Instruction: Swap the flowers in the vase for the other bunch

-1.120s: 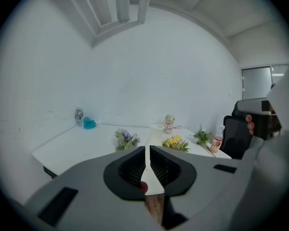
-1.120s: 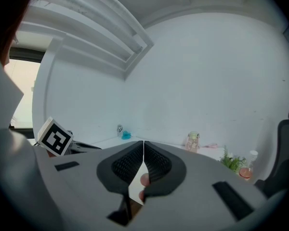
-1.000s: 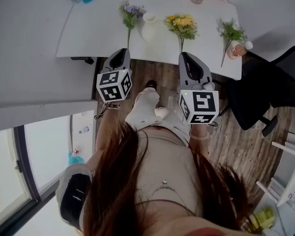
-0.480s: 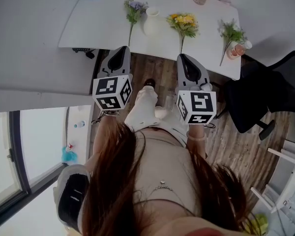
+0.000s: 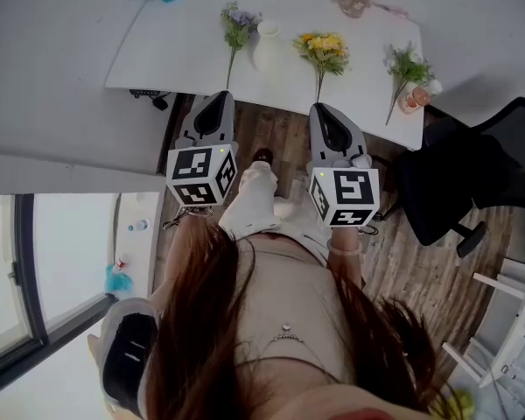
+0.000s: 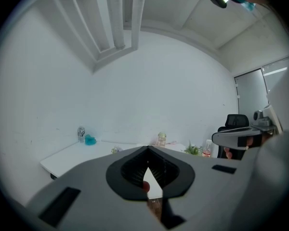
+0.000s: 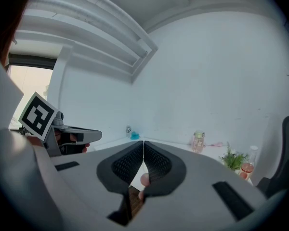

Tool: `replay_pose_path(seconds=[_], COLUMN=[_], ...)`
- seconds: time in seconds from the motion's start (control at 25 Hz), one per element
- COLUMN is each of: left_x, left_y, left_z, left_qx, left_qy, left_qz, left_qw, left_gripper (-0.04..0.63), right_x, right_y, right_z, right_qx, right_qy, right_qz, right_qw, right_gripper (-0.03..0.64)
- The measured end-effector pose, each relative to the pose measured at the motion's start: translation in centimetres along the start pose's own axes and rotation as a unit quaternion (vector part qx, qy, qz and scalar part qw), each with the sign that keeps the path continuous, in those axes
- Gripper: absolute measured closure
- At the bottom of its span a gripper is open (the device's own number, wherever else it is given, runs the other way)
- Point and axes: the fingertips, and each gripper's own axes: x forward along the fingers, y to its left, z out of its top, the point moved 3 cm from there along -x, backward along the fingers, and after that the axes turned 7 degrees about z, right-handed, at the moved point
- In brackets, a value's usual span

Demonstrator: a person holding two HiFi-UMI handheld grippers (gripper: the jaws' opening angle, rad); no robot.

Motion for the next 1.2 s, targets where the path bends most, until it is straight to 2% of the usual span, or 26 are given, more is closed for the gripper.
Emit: replay_pose_path(seconds=[0.48, 0.68, 1.0, 1.2], left_x=[0.6, 0.9, 2.8, 4.3], left_y=[-0.8, -1.0, -0.9, -0.1], left_z=[-0.1, 0.1, 0.2, 1.0], left_qx=[0.005, 0.006, 0.001, -0.006], left_qy=[0.007, 0.01, 0.018, 0.014], left_qz=[-0.012, -0.015, -0.025, -0.024], left_qw=[0.9999, 0.9998, 0.9995, 0.9996], left_gripper=[0.592, 0.592, 0.592, 0.592], right_x=[0.6, 0.8, 2.0, 3.0], right_y=[-0.6, -1.1, -2.9, -4.2], right_z=[0.2, 0.7, 0.9, 0.8], right_qx=[0.021, 0.055, 0.029, 0.042], right_qy=[-0.006, -0.025, -0.035, -0.032], right_qz=[0.013, 0.024, 0.004, 0.004], right_qw=[1.0, 0.998, 0.999, 0.999], right_gripper=[0.589, 0.591, 0.591, 0.589])
